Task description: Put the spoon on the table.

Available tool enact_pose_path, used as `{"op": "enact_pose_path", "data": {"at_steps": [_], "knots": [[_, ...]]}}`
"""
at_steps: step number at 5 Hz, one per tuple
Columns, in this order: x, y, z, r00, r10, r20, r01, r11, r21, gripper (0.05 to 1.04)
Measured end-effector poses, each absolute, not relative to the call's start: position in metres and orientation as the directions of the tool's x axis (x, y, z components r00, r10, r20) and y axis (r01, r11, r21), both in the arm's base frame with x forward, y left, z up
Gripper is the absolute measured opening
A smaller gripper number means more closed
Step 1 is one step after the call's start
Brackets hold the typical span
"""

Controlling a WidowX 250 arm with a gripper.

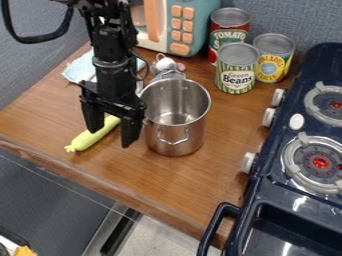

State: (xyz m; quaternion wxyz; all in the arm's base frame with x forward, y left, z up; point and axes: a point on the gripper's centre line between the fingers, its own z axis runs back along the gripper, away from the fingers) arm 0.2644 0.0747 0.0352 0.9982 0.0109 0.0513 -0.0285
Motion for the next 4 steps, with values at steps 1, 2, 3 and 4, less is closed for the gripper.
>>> {"op": "enact_pose_path", "data": {"at_steps": [1,2,3,4], "knots": [[0.270,0.079,0.037,0.994,-0.049,-0.102,0.050,0.999,0.014,0.999],[0.270,0.082,0.035,0.993,-0.041,-0.109,0.043,0.999,0.021,0.999],[0.270,0.085,0.035,0.993,-0.046,-0.108,0.050,0.998,0.037,0.999],[0.273,0.090,0.029,0.994,-0.039,-0.104,0.046,0.997,0.069,0.999]]}}
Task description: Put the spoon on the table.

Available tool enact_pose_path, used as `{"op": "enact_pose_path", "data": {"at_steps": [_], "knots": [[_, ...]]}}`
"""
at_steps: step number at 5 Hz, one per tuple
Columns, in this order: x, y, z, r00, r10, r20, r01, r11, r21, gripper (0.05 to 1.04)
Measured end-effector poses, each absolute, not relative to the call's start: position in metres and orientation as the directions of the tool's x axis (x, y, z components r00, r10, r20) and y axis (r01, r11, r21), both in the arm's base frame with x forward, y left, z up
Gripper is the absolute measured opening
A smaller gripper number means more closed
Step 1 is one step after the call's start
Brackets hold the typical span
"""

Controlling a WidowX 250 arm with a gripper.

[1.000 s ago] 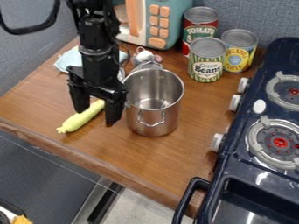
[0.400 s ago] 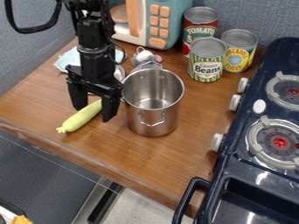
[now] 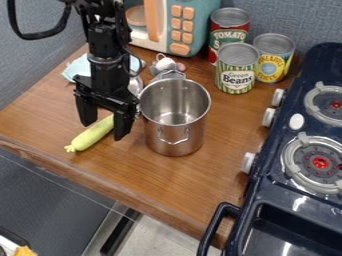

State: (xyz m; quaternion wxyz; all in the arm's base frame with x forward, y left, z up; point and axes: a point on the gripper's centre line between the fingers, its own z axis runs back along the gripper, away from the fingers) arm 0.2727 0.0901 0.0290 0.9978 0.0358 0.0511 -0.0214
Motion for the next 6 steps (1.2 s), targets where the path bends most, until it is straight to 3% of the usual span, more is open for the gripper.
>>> {"op": "enact_pose_path", "data": {"at_steps": [2,3,5,6], "knots": [[0.279,0.104,0.007,0.985,0.018,-0.171,0.001,0.994,0.112,0.999],[0.286,0.105,0.005,0.985,0.011,-0.173,0.005,0.995,0.096,0.941],[0.287,0.100,0.004,0.985,-0.030,-0.171,0.040,0.998,0.054,0.409],[0.285,0.096,0.005,0.986,-0.049,-0.161,0.056,0.998,0.041,0.370]]}}
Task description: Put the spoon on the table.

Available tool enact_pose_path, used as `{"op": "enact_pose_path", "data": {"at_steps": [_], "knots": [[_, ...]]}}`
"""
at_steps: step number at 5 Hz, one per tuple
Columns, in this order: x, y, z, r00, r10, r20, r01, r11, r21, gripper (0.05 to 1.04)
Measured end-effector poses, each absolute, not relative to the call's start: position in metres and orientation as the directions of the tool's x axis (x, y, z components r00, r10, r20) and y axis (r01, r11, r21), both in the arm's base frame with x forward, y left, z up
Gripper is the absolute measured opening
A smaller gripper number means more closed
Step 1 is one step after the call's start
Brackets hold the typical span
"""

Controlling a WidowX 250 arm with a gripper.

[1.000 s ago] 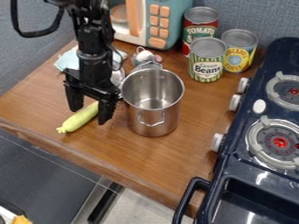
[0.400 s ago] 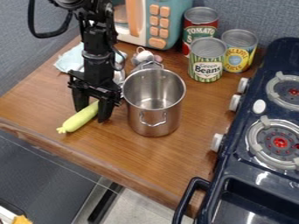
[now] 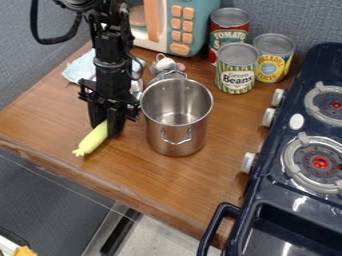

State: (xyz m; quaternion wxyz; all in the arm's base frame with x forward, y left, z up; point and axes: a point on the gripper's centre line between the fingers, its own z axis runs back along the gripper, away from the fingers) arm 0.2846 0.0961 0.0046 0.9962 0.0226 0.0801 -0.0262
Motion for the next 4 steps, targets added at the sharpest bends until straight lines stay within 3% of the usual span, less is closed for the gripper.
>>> {"op": "enact_pose_path", "data": {"at_steps": [4], "knots": [[0.267,0.094,0.039,0.997,-0.048,-0.057,0.048,0.999,0.002,0.370]]}}
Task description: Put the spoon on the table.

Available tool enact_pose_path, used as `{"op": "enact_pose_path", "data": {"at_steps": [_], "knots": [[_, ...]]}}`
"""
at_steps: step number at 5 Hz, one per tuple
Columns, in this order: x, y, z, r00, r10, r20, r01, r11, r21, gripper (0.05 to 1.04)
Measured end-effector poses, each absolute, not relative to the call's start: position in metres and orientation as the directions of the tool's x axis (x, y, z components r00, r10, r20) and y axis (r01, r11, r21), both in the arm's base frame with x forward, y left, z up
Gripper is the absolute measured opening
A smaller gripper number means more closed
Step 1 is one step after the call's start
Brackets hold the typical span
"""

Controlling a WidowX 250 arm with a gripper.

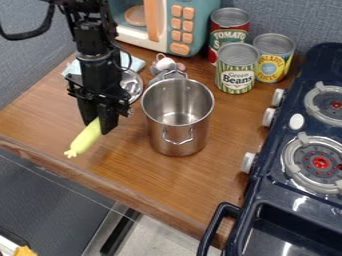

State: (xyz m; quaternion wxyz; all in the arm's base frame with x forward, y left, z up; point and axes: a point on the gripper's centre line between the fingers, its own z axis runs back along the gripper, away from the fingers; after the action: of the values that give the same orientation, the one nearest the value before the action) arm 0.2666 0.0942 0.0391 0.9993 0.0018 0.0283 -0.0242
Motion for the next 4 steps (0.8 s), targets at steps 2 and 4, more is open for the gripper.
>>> {"op": "enact_pose_path", "data": {"at_steps": [2,4], "knots": [[0.261,0.097,0.041,0.996,-0.042,-0.084,0.042,0.999,0.001,0.370],[0.272,0.072,0.043,0.984,-0.143,-0.107,0.150,0.986,0.068,0.370]]}}
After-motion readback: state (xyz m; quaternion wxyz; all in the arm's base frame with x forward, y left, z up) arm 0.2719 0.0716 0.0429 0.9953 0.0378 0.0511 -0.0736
